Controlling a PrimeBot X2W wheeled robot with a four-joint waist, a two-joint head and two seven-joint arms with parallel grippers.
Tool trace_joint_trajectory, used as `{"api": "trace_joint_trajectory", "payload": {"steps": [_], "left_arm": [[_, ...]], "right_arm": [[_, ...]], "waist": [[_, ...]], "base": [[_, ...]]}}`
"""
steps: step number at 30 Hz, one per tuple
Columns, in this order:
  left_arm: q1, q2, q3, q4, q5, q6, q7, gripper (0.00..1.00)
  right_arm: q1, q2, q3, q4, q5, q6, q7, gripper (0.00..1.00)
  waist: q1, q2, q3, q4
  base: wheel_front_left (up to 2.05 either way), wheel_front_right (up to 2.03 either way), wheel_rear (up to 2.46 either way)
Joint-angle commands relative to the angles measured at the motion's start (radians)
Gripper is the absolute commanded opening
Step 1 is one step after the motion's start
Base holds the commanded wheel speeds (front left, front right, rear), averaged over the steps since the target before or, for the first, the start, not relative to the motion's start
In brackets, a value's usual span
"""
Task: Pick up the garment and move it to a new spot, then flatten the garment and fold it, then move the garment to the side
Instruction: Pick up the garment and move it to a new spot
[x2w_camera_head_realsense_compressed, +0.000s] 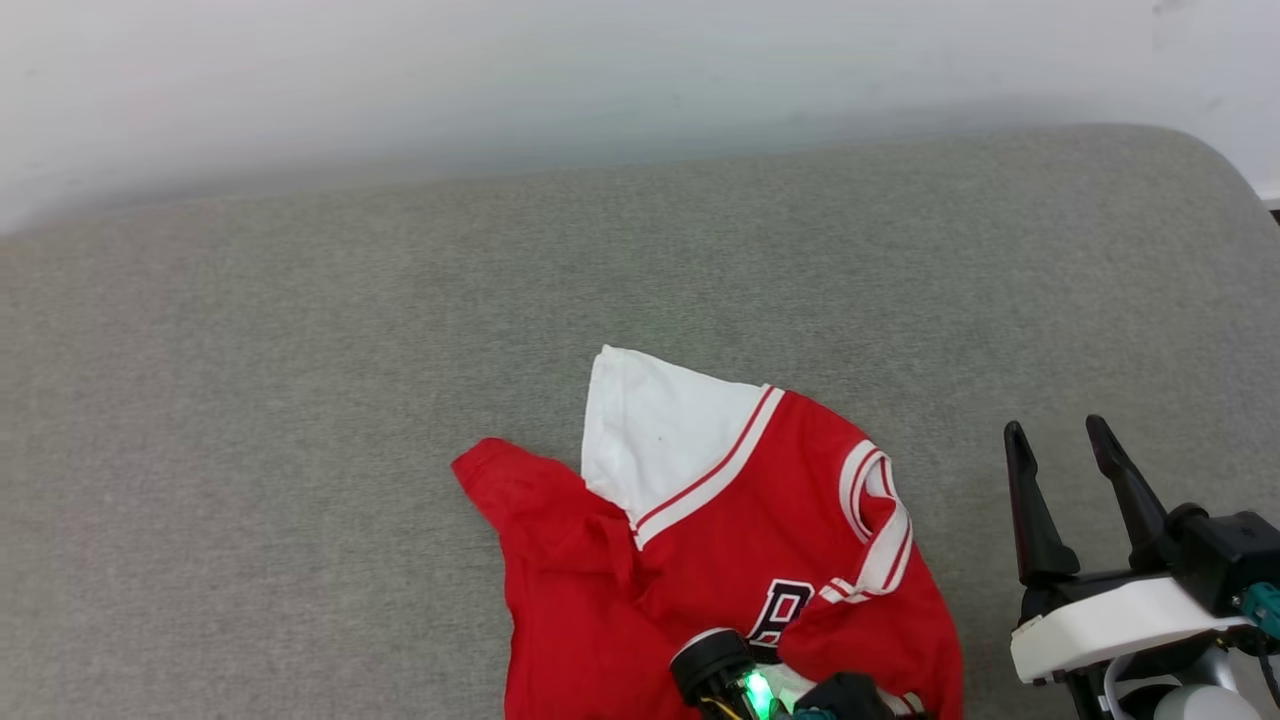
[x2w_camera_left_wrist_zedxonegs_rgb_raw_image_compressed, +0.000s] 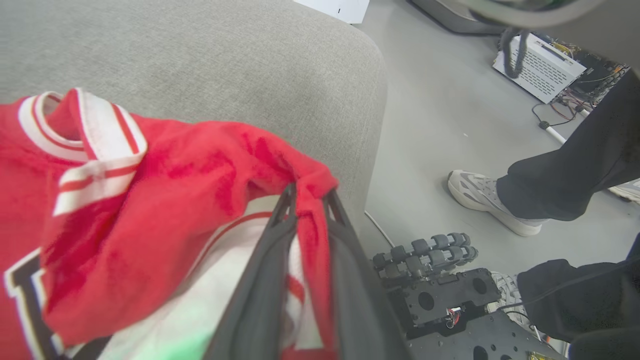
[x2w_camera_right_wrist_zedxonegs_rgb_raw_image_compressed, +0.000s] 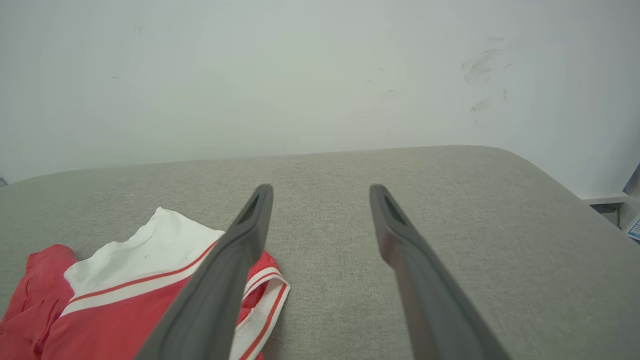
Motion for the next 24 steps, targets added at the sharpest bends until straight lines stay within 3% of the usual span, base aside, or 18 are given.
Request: {"api": "trace_joint_trajectory", "payload": {"steps": [1, 2, 6, 11, 24], "left_arm": [[-0.011, 0.001, -0.001, 0.006, 0.002, -0.002, -0.011, 0.88], [-0.018, -0.002, 0.003, 0.005, 0.003, -0.002, -0.026, 1.00], [-0.031, -0.014, 0.028, -0.011, 0.015, 0.016, -0.119, 1.00], [-0.023, -0.009, 0.096, -0.050, 0.015, 0.070, -0.206, 1.00], [0.084, 0.128, 0.444, -0.127, -0.019, 0.275, -0.236, 1.00]], "right_arm": [[-0.012, 0.002, -0.002, 0.004, -0.004, -0.001, -0.004, 1.00], [-0.010, 0.002, -0.004, 0.005, -0.004, -0.001, -0.002, 1.00], [0.008, 0.002, -0.013, 0.008, -0.010, -0.001, 0.009, 1.00], [0.033, 0.002, -0.019, 0.004, -0.018, -0.001, 0.026, 1.00], [0.096, 0.002, -0.031, -0.047, -0.025, -0.001, 0.071, 1.00]], "waist": [[-0.0001, -0.0001, -0.006, 0.011], [-0.0001, -0.0001, -0.010, 0.018], [-0.0001, -0.0001, -0.041, 0.050], [-0.0001, -0.0001, -0.087, 0.089], [-0.0001, -0.0001, -0.149, 0.163]], "base": [[0.00, 0.00, 0.00], [0.00, 0.00, 0.00], [0.00, 0.00, 0.00], [0.00, 0.00, 0.00], [0.00, 0.00, 0.00]]}}
